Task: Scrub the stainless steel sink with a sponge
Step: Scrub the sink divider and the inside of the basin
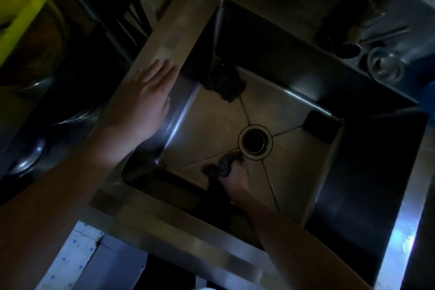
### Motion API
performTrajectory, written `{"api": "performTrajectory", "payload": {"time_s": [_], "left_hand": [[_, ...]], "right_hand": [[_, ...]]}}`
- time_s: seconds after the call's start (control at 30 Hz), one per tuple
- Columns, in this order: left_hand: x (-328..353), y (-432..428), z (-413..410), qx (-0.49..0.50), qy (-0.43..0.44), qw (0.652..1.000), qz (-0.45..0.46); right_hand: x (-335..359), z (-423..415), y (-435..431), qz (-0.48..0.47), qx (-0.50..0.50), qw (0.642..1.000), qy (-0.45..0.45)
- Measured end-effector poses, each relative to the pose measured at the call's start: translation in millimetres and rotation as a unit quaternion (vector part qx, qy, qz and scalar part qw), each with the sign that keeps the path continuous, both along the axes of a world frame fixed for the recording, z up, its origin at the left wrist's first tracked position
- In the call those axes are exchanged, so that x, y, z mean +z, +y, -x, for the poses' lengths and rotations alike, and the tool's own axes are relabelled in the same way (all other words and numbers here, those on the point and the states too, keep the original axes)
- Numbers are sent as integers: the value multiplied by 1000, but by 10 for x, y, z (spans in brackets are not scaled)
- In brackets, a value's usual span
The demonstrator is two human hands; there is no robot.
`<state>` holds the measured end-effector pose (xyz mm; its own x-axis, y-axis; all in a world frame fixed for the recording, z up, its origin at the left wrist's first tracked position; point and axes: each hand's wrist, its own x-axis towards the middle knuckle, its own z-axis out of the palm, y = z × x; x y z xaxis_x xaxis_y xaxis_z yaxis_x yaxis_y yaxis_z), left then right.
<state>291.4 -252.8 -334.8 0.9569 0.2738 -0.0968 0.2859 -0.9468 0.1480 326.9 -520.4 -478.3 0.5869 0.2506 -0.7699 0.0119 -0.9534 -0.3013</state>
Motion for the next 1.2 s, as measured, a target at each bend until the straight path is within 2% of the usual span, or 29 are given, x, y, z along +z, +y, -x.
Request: {"api": "performTrajectory", "payload": {"time_s": [0.1,0.23,0.4,0.5,0.73,0.9,1.0,1.2], "left_hand": [[-6,14,5,-1,2,1000,-4],[-33,29,9,-3,1,1000,2],[-46,44,-3,1,3,1000,11],[-44,44,-15,4,10,1000,14],[-23,23,-10,12,-6,999,40],[-27,41,5,-4,-11,999,33],[-33,55,13,-9,-9,1000,19],[-4,42,4,-14,2,1000,9]], "right_hand": [[-35,-63,369,-10,117,993,-17],[-82,-196,663,-4,286,957,-43],[-117,-453,836,-8,343,927,-150],[-158,-665,913,21,315,931,-183],[-142,-1158,672,108,234,951,-171],[-103,-1508,158,88,113,976,-163],[-83,-1602,-209,56,73,982,-162],[8,-1331,-881,107,8,984,-145]]}}
